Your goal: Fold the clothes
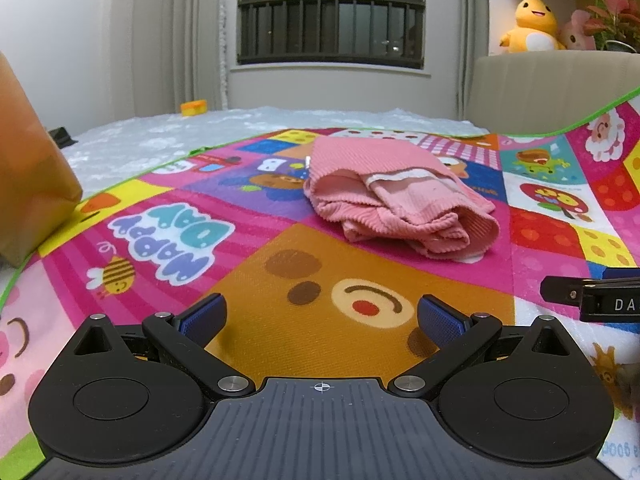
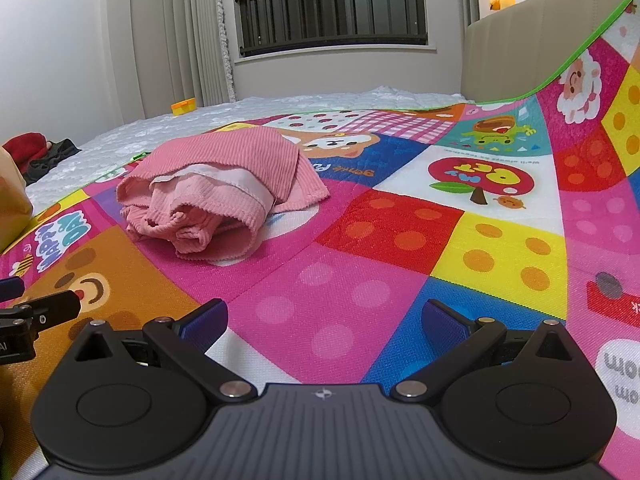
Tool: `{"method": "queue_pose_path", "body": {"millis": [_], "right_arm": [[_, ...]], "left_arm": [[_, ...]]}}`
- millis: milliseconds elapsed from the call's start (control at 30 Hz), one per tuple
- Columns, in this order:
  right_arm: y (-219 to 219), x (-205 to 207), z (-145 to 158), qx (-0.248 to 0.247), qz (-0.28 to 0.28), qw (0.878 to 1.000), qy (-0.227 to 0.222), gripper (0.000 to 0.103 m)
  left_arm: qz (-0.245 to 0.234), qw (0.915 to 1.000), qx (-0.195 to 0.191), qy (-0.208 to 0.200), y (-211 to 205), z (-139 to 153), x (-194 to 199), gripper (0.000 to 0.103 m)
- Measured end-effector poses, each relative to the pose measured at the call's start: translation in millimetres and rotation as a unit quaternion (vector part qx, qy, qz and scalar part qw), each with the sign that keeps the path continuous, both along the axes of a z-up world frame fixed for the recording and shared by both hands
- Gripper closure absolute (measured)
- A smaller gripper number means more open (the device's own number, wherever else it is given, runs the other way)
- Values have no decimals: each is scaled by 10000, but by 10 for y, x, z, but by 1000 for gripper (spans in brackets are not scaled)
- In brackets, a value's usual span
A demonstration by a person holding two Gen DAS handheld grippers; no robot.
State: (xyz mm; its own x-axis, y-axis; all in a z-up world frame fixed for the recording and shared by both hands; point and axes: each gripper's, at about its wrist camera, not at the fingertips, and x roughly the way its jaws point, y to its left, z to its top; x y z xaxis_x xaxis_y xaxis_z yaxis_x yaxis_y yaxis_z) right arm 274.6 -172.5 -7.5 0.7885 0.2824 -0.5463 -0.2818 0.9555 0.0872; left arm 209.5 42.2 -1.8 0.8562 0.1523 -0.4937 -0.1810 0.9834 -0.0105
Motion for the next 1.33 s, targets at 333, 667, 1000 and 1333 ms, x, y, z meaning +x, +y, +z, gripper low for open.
{"method": "queue_pose_path", "body": {"millis": [333, 667, 1000, 1333], "right_arm": [[12, 16, -7, -41, 1, 10000, 53, 0], [28, 8, -7, -102, 7, 9999, 48, 0], [32, 23, -7, -87, 9, 9999, 94, 0], [-518, 167, 181, -136, -514, 9977, 428, 0]], "left_arm": [[35, 9999, -66, 115, 20, -15, 35, 0], [77, 9997, -151, 174, 45, -26, 44, 0], [99, 9998, -125, 138, 40, -24, 34, 0], [83, 9997, -205, 95, 74, -15, 41, 0]]}}
